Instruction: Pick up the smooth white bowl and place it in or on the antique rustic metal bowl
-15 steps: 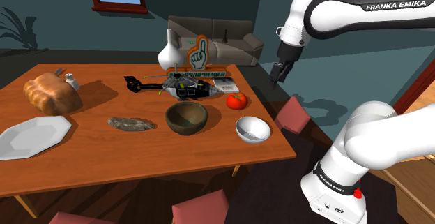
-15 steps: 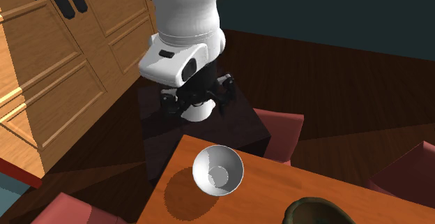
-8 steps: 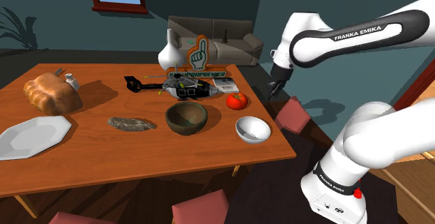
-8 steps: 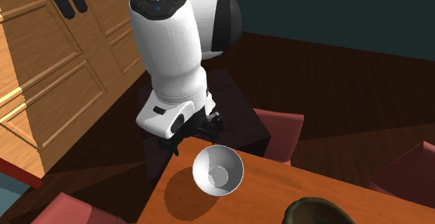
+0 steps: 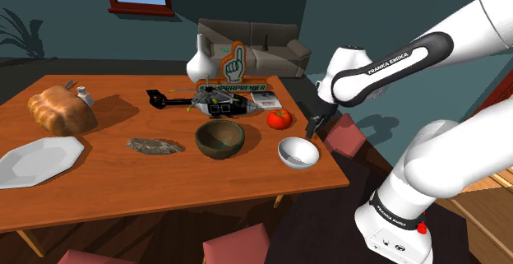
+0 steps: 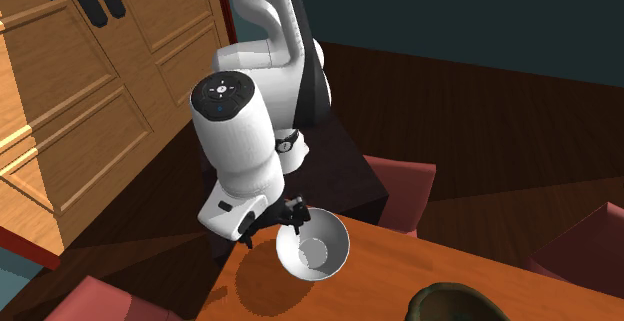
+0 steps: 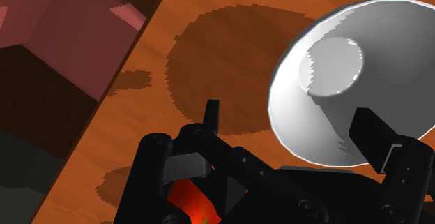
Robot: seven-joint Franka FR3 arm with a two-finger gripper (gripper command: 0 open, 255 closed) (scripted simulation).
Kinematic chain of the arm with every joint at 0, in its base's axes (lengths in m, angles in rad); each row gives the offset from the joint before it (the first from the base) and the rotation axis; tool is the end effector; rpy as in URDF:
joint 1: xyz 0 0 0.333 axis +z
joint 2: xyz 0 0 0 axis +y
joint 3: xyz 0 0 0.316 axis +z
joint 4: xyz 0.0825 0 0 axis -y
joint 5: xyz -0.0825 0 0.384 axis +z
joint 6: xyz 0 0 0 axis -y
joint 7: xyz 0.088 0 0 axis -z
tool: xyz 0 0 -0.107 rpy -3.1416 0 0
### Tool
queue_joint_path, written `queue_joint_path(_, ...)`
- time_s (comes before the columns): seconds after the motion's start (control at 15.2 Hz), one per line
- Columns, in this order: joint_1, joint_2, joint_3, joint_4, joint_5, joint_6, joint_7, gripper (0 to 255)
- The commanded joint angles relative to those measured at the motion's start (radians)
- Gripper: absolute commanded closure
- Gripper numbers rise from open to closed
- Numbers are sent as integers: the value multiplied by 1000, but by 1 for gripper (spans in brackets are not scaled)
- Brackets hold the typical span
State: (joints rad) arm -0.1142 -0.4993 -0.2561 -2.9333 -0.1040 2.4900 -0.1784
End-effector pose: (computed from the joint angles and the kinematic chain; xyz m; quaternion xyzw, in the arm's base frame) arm 0.3095 -0.1054 0.3056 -0.9985 0.0415 -0.0300 0.0214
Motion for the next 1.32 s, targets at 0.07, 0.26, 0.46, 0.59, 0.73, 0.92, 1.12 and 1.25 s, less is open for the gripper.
queue_joint_path(0.07, 11, 59, -9, -11, 8, 72, -5, 0)
queue_joint_path(0.26, 23, 118, -19, -19, 18, 138, -13, 0)
queue_joint_path(0.46, 26, 129, -21, -20, 21, 151, -15, 0)
queue_joint_path(0.59, 26, 129, -21, -20, 21, 151, -15, 0)
queue_joint_path(0.73, 26, 129, -21, -20, 21, 151, -15, 0)
queue_joint_path(0.92, 26, 129, -20, -20, 21, 151, -15, 255)
queue_joint_path(1.12, 26, 129, -20, -20, 21, 151, -15, 255)
queue_joint_path(1.25, 26, 129, -20, -20, 21, 151, -15, 255)
